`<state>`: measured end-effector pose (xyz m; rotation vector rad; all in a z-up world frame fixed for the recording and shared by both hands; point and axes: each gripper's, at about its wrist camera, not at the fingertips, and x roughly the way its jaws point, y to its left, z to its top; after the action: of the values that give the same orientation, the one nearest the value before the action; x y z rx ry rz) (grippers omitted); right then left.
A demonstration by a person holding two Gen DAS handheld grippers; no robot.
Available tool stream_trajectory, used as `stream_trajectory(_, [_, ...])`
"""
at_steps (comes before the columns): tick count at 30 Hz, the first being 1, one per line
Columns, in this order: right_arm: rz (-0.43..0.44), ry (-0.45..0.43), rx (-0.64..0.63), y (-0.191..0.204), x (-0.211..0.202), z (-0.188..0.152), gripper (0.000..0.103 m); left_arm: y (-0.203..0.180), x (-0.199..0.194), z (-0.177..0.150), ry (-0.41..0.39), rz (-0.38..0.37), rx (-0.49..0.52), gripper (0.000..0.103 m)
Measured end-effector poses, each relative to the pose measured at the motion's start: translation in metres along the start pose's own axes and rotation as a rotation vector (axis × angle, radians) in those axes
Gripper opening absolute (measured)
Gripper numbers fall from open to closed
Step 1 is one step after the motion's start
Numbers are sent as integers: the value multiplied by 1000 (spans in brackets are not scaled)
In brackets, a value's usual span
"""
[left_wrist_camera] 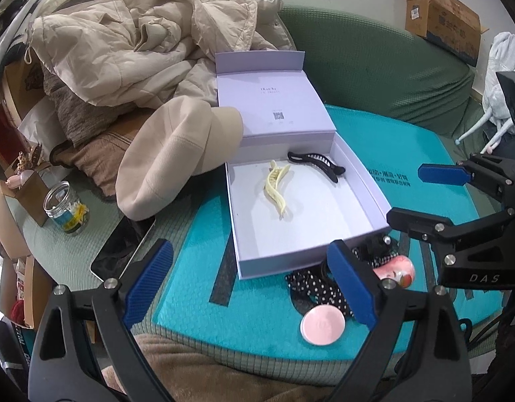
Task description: Organize objects
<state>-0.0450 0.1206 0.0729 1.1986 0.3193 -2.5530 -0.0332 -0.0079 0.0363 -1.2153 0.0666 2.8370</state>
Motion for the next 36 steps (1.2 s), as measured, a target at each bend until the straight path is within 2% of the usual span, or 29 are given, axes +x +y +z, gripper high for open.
stream_trajectory(13, [-14, 40, 27, 5, -5, -29, 73, -5, -2, -28, 27, -9, -11, 93])
stream_trajectory(19, [-15, 63, 26, 9, -5, -39, 73, -13, 0, -42, 38, 14, 19, 93])
stream_trajectory(27, [-15, 97, 33, 11, 1, -53, 73, -22, 4, -62, 68, -14, 51, 93])
stream_trajectory(36, [3, 133, 63, 7, 8, -68, 73, -28, 13, -78, 113, -64, 44, 93])
